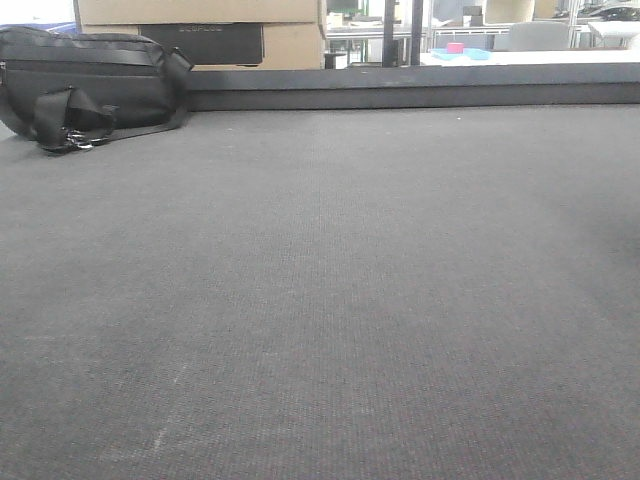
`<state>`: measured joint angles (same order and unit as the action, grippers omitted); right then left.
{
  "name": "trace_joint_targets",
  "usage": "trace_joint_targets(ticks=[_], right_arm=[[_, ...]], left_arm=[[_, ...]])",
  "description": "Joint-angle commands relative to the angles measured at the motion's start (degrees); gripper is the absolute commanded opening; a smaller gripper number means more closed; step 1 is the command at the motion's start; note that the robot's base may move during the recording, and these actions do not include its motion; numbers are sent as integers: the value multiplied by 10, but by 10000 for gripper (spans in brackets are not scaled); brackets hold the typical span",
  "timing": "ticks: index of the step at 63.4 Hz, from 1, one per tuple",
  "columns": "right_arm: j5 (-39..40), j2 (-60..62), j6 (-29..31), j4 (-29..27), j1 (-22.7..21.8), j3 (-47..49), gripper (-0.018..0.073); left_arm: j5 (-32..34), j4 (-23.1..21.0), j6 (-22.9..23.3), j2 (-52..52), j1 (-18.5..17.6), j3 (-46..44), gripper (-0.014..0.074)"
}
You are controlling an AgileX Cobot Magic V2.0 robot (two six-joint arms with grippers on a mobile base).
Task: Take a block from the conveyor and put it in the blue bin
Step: 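Grasp the green brick with the left gripper and lift both blocks, then drive the base away from the conveyor holding both blocks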
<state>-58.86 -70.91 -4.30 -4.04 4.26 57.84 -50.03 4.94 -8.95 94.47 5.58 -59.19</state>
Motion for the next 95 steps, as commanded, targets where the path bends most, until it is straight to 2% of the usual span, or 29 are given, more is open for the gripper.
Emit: trace_joint_targets(ticks=[1,9,16,25,30,39,49,61,73,95], right_arm=[[9,7,3,-4,0,4,-162],[32,21,3,-5,0,4,-162],[71,35,16,-3,0,-1,-162],[156,65,29,-3,0,-40,-162],[216,92,33,-3,0,-80,-162],[332,171,34,-3,0,-170,-162],[416,268,34,-3,0,-248,-162],[413,387,34,-3,0,-265,-162],[419,459,34,-3,0,-265,-162],[443,494,34,-3,0,-265,-162]], left_arm=[[-5,-14,3,-21,0,-12,-111],[11,-41,3,-78,0,-16,-111],[53,-102,3,-148,0,-9,-111],[189,-185,3,-250,0,45,-111],[262,-203,3,-303,0,86,-111],[359,-202,3,-413,0,160,-111],[395,-202,3,-529,0,222,-111],[388,-183,3,-665,0,255,-111],[379,-106,3,-740,0,255,-111],[379,-106,3,-767,0,255,-111]])
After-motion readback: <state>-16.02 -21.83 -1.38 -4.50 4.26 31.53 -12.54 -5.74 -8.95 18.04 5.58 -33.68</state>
